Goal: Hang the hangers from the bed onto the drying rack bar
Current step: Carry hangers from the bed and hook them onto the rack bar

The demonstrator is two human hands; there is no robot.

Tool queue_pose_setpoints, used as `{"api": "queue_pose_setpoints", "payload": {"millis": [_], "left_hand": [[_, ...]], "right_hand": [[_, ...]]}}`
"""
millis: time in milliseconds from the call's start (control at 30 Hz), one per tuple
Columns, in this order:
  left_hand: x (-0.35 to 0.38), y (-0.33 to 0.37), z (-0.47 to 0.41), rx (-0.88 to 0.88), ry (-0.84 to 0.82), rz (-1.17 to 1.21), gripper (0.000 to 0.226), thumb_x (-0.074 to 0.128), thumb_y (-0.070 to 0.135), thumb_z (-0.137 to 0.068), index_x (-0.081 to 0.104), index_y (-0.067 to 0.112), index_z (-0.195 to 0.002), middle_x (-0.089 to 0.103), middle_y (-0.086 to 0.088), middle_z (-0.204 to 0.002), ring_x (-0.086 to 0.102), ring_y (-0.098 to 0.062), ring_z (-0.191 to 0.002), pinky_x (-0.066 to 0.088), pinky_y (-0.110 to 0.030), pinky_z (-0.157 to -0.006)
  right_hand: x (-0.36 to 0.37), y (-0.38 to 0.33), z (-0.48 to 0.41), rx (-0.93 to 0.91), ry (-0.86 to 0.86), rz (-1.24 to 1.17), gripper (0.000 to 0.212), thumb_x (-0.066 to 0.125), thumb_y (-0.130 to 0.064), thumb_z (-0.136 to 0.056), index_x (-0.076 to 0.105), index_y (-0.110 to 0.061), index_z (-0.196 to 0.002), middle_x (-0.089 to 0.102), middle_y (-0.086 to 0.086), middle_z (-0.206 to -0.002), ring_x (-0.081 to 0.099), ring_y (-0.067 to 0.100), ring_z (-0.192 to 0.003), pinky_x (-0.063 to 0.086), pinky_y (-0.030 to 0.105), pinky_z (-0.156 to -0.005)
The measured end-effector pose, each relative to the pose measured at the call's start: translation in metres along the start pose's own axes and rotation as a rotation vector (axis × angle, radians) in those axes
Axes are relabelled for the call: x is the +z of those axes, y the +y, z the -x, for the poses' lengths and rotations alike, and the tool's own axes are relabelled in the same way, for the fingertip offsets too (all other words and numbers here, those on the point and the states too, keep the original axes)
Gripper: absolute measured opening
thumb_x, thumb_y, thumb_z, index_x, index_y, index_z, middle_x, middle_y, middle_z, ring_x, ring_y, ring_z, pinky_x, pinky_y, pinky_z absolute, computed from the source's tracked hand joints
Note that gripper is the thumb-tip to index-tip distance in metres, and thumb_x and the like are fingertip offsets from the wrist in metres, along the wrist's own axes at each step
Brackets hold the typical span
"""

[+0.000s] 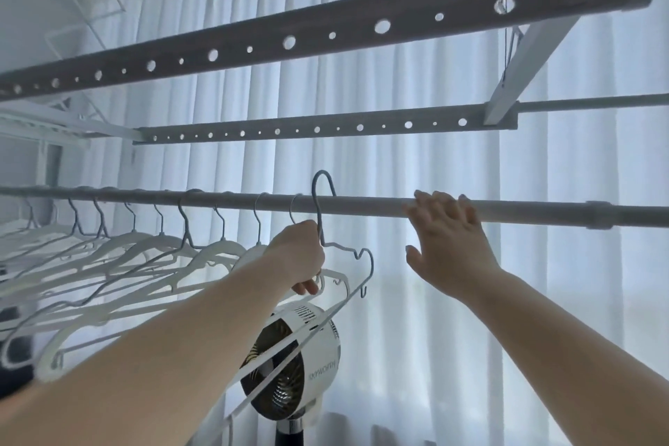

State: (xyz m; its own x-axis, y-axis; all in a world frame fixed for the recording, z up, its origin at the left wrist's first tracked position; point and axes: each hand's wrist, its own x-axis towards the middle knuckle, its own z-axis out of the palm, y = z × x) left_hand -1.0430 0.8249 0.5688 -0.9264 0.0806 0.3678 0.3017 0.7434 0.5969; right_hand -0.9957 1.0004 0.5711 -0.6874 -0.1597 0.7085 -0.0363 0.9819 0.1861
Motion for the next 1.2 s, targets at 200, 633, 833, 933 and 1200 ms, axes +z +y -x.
{"api": "queue_pose_setpoints", "payload": {"millis": [200,633,833,933,1200], "left_hand": [[0.012,0.006,-0.002,-0.036,-0.047,-0.054,0.024,0.03,-0.002,-0.091,0.044,0.005,-0.109,0.067,-0.022,-0.095,0.058,-0.022,-0.049,0.045,-0.022,-0.045],[0.035,0.006,-0.005,-0.107,-0.045,-0.108,0.026,0.028,-0.001,-0.09,0.045,0.004,-0.11,0.068,-0.022,-0.095,0.061,-0.027,-0.057,0.053,-0.031,-0.059],[0.037,0.002,-0.004,-0.124,-0.059,-0.179,0.029,0.028,0.004,-0.091,0.039,0.01,-0.117,0.07,-0.017,-0.093,0.065,-0.029,-0.064,0.058,-0.041,-0.076],[0.038,0.002,-0.004,-0.139,-0.034,-0.185,0.031,0.027,0.009,-0.093,0.037,0.009,-0.122,0.066,-0.017,-0.097,0.066,-0.029,-0.068,0.058,-0.042,-0.077],[0.008,-0.004,0.033,-0.024,0.077,-0.345,0.056,0.037,0.038,-0.096,0.018,0.014,-0.143,0.042,-0.009,-0.141,0.043,-0.028,-0.126,0.038,-0.038,-0.1]], "right_hand": [[0.003,0.005,0.002,-0.034,0.025,-0.055,0.058,0.04,-0.026,-0.093,0.014,-0.021,-0.145,0.007,-0.001,-0.155,0.004,0.02,-0.143,-0.005,0.039,-0.117],[0.005,0.012,0.004,-0.078,0.061,-0.072,0.057,0.039,-0.026,-0.094,0.013,-0.019,-0.144,0.004,0.0,-0.156,0.0,0.021,-0.144,-0.007,0.039,-0.117],[0.017,0.016,0.002,-0.109,0.131,-0.071,0.055,0.049,-0.022,-0.089,0.031,-0.014,-0.14,0.018,0.007,-0.154,0.011,0.026,-0.143,-0.004,0.042,-0.117],[0.031,0.017,-0.002,-0.104,0.267,-0.039,0.053,0.08,-0.016,-0.058,0.063,-0.006,-0.108,0.059,0.018,-0.125,0.053,0.039,-0.118,0.02,0.047,-0.111],[0.024,0.0,0.009,-0.08,0.335,-0.144,0.052,0.084,-0.011,-0.049,0.066,-0.006,-0.098,0.068,0.014,-0.099,0.064,0.036,-0.096,0.032,0.04,-0.097]]}}
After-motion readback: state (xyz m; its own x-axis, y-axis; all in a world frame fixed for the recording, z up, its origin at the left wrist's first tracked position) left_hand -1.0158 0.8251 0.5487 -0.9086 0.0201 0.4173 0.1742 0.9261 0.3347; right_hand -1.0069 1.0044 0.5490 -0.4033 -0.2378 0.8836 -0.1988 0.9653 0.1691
